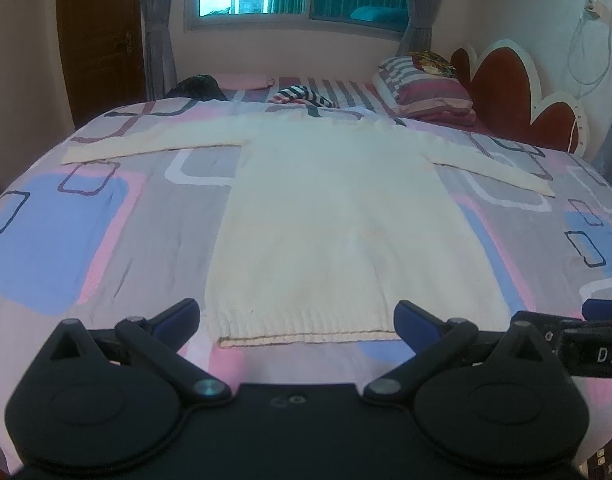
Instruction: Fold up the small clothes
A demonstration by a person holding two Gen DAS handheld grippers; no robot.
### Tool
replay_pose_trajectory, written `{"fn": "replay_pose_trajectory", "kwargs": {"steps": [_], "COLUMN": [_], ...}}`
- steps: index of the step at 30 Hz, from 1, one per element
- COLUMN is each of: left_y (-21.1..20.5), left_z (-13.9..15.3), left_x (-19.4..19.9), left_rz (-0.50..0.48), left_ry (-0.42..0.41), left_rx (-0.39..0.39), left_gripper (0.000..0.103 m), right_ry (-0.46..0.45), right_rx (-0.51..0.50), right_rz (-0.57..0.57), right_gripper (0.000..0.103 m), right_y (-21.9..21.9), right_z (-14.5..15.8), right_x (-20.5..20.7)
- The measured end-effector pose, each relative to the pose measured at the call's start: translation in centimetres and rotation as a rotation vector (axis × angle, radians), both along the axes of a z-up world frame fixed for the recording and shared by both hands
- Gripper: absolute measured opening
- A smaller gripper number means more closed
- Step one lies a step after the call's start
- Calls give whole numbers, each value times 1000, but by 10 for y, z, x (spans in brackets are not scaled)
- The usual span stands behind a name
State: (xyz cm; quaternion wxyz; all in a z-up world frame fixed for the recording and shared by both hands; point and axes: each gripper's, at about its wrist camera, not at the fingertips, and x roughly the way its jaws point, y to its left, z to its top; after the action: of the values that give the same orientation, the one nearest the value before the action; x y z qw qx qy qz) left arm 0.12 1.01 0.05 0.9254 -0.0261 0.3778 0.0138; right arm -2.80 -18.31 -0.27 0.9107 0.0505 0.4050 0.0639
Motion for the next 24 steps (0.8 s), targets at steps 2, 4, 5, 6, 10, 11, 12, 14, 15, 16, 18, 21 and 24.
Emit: {"fn": "replay_pose_trajectory", "kwargs": {"steps": [2, 4, 5, 6, 10, 11, 12, 14, 15, 16, 18, 21, 24], "left_y": [0, 0, 0, 0, -1, -1, 0, 1, 1, 1, 2, 2, 3], "left_z": [0, 0, 1, 1, 0, 0, 0, -1, -1, -1, -1, -1, -1], "left_x": [0, 0, 0, 0, 2, 2, 2, 3, 3, 3, 3, 3, 3], "left_rz": [-1, 0, 0, 0, -3, -3, -3, -6, -6, -6, -6, -8, -8], "left_ry": [1, 0, 0, 0, -2, -3, -5, -4, -4, -3, -4, -2, -2], "left_rx": [0, 2, 2, 0, 2, 2, 1, 1, 2, 1, 0, 1, 1], "left_gripper": [103, 103, 103, 103, 103, 103, 103, 103, 103, 103, 103, 103, 103], "right_ry": [1, 0, 0, 0, -2, -2, -3, -3, -3, -3, -2, -4, -3], "right_rx": [1, 2, 1, 1, 2, 1, 1, 0, 0, 1, 0, -1, 0], "right_rz": [1, 2, 2, 1, -1, -1, -2, -3, -4, -4, -4, -4, -3], "right_gripper": [103, 103, 103, 103, 103, 103, 103, 103, 103, 103, 103, 103, 103], "right_y": [0, 0, 0, 0, 0, 0, 0, 0, 0, 0, 0, 0, -1], "right_z": [0, -1, -1, -1, 0, 0, 0, 0, 0, 1, 1, 1, 2], "right_x": [0, 0, 0, 0, -1, -1, -1, -1, -1, -1, -1, -2, -2]}}
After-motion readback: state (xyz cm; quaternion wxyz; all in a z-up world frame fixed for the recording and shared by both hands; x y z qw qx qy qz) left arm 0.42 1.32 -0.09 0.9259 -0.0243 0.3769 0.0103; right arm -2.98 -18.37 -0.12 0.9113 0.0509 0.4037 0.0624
